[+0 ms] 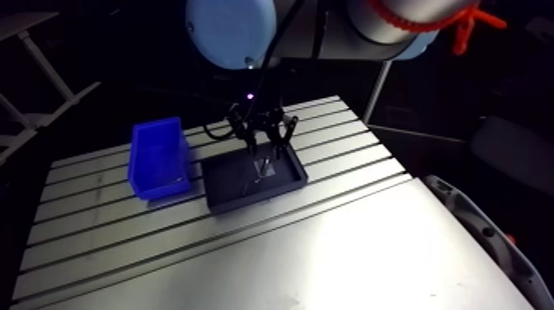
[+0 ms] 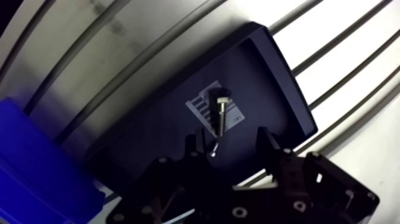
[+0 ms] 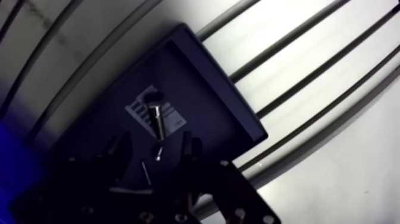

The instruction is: Pick up the M10 bolt from the tray and put it into the blue bin.

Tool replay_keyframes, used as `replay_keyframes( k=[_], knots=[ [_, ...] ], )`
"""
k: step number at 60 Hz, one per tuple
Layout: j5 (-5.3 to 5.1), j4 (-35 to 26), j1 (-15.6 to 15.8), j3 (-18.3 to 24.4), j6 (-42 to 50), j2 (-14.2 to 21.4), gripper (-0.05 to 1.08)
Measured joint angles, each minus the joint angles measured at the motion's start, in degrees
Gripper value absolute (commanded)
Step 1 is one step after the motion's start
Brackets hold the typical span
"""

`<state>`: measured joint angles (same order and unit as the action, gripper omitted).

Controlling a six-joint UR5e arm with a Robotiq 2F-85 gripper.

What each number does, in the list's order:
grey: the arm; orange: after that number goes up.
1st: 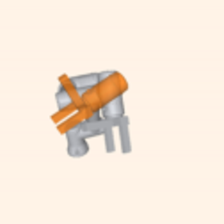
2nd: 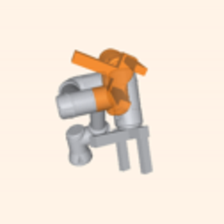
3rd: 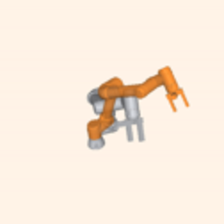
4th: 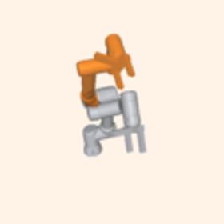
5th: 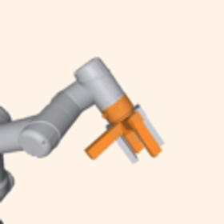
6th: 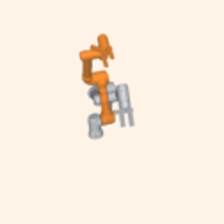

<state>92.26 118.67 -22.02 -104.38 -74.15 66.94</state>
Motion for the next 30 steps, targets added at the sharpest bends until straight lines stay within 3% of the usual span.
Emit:
replay_keyframes(
  k=[30],
  knots=[
    [-0.02, 0.5, 0.5, -0.1, -0.4, -1.2, 0.54]
  ],
)
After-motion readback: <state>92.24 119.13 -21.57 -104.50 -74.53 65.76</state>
